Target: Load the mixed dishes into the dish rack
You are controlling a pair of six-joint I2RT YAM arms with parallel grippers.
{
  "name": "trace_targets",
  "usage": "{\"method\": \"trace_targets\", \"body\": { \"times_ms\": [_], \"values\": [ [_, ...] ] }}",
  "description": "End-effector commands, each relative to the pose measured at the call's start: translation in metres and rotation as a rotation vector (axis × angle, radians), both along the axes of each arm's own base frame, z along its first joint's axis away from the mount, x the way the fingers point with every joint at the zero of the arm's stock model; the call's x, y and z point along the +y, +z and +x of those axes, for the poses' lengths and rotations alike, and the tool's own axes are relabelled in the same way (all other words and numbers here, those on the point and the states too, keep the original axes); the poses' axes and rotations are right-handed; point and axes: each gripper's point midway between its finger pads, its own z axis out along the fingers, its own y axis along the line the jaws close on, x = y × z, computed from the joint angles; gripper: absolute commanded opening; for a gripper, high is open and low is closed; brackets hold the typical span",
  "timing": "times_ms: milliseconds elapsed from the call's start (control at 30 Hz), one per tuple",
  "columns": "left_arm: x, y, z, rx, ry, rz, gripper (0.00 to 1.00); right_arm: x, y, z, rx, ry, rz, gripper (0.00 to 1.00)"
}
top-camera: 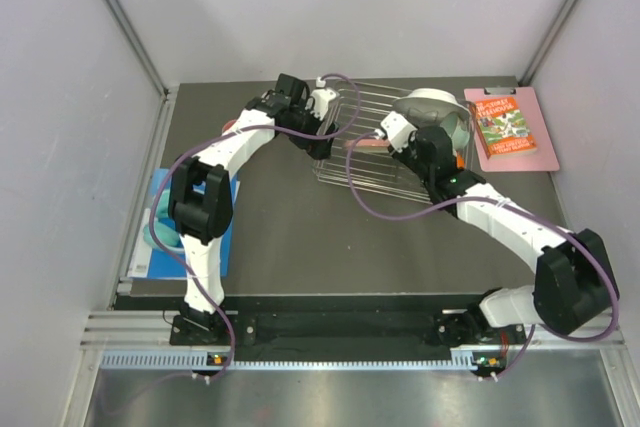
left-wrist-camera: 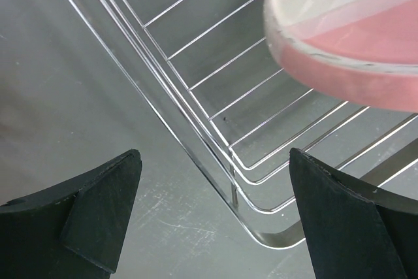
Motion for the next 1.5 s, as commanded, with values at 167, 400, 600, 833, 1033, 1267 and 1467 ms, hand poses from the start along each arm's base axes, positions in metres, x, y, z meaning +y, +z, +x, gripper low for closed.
{"method": "trace_targets", "body": {
  "times_ms": [167,400,600,833,1033,1267,1467],
  "values": [
    [0.008,0.001,0.001,-0.031,-0.009,0.043,0.99,-0.043,0.049,0.009,-0.180,-0.162,0.053,0.36],
    [0.011,-0.006,-0.004,-0.018,-0.012,0.061,0.99,-0.072,0.049,0.010,-0.199,-0.285,0.060,0.34],
    [0.013,-0.006,-0.003,-0.024,-0.014,0.072,0.99,-0.105,0.046,0.008,-0.205,-0.414,0.108,0.31],
    [0.013,-0.006,-0.004,-0.023,-0.016,0.068,0.99,-0.126,0.041,0.002,-0.209,-0.495,0.148,0.29],
    [0.012,-0.005,-0.004,-0.022,-0.018,0.064,0.99,-0.124,0.030,-0.005,-0.173,-0.509,0.184,0.39],
    [0.009,0.004,0.000,-0.040,-0.019,0.046,0.99,-0.118,0.005,-0.022,-0.084,-0.529,0.211,0.68],
    [0.006,0.010,0.005,-0.046,-0.015,0.038,0.99,-0.105,0.013,-0.038,-0.054,-0.516,0.285,0.82]
  ]
}}
